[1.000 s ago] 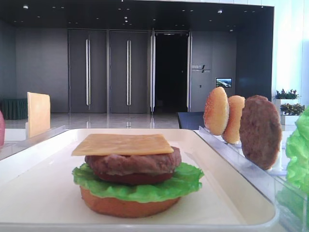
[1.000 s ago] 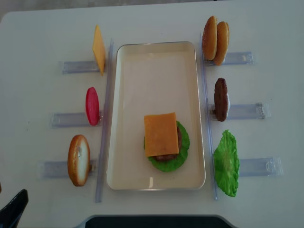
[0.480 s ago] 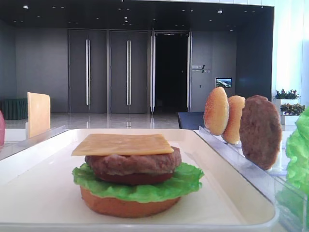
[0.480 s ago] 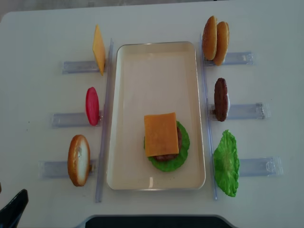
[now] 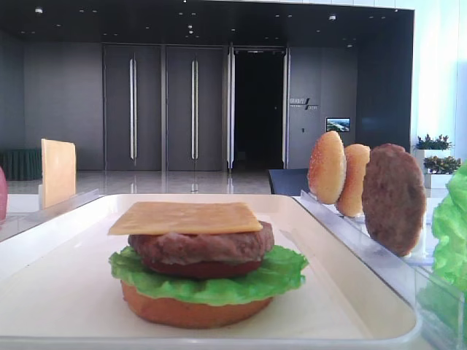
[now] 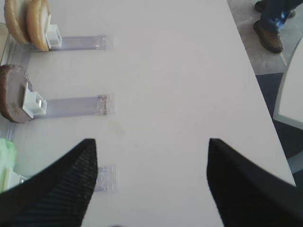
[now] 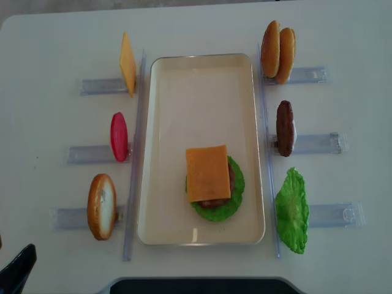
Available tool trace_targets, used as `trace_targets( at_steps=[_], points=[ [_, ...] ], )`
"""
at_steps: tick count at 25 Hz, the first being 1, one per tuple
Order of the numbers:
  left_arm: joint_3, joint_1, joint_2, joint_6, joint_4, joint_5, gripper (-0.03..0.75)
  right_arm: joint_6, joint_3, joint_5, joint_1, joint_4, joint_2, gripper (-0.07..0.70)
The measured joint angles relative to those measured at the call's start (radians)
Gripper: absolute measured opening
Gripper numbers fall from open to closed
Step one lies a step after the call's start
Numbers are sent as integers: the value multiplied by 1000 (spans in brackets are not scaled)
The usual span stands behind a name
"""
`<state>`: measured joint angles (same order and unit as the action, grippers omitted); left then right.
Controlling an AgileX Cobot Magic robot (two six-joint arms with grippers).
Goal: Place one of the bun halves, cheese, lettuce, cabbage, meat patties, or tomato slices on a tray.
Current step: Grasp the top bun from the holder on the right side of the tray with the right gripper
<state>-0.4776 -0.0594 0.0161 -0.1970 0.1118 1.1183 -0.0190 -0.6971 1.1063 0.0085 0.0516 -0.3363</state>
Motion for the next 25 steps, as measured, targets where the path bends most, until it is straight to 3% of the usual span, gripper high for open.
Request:
trace_targets(
  at_steps=[5, 14, 25],
  points=[
    [0, -1, 0, 0, 0, -1, 463, 2, -169, -36, 0, 0, -296, 478],
    [0, -1, 0, 0, 0, -2, 463, 1, -457, -44, 0, -2, -786, 580],
    [0, -1, 0, 0, 0, -2, 463, 6, -597, -88, 0, -2, -1083, 584]
  ],
)
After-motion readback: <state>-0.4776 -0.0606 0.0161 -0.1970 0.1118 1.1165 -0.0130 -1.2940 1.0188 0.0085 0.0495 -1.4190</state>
